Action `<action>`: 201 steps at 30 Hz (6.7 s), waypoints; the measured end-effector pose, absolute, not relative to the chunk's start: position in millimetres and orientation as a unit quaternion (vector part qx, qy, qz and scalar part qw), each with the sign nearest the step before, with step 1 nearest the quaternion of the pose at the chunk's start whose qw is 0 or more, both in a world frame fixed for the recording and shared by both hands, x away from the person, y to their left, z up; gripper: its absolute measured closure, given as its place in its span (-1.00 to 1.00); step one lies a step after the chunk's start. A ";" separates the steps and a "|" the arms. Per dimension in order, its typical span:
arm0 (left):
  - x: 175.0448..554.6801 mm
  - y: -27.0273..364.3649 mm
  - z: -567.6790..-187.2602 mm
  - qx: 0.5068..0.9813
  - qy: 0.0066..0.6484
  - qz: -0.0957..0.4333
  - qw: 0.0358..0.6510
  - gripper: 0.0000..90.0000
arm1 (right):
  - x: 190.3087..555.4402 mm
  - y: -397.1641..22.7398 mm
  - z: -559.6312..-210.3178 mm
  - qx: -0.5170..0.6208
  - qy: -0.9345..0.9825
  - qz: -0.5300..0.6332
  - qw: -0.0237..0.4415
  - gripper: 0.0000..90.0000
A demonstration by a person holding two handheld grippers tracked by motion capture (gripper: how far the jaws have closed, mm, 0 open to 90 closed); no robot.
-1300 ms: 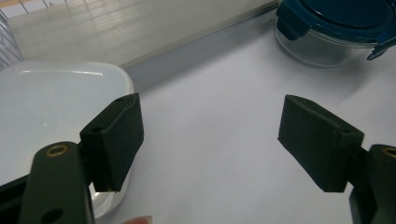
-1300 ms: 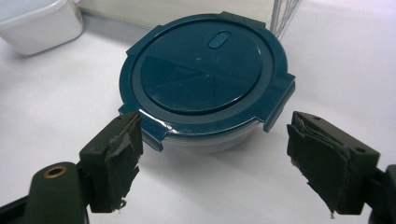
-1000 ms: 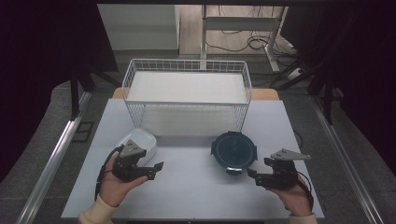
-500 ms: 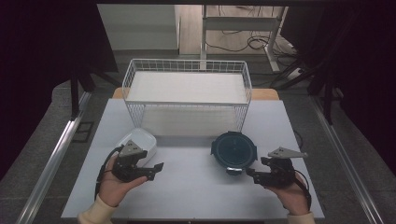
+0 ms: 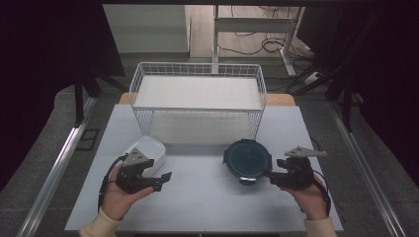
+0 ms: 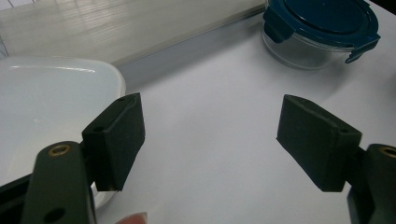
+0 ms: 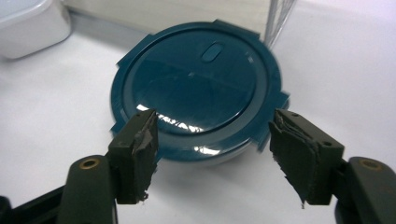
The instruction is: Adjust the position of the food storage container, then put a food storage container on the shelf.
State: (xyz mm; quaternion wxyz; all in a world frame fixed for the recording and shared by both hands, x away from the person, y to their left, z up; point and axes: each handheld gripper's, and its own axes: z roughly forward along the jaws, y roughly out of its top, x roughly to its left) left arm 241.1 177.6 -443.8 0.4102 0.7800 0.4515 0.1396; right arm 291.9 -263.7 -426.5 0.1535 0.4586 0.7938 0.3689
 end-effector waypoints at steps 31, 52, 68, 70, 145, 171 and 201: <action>247.0 188.9 -449.0 0.780 0.457 0.127 0.408 -0.48 | 419.6 -256.8 -452.4 0.465 0.842 0.233 0.142 0.99; 249.3 188.1 -452.7 0.781 0.459 0.120 0.407 -0.48 | 392.5 -224.7 -458.8 0.411 0.874 0.209 0.153 1.00; 249.6 191.0 -451.6 0.777 0.463 0.121 0.408 -0.48 | 378.3 -193.0 -465.7 0.357 0.896 0.222 0.144 1.00; 250.0 191.4 -452.1 0.777 0.464 0.121 0.408 -0.48 | 378.0 -190.4 -465.9 0.350 0.899 0.223 0.142 1.00; 244.7 184.6 -454.1 0.753 0.489 0.109 0.427 -0.53 | 291.9 -176.3 -461.3 0.386 0.815 0.422 0.087 -0.65; 229.1 170.6 -460.0 0.697 0.527 -0.031 0.486 -0.72 | 283.3 -183.8 -460.5 0.419 0.793 0.442 0.000 -0.70; 236.8 152.5 -514.7 0.674 0.570 -0.129 0.452 -0.65 | 288.8 -156.4 -501.3 0.448 0.782 0.417 -0.118 -0.80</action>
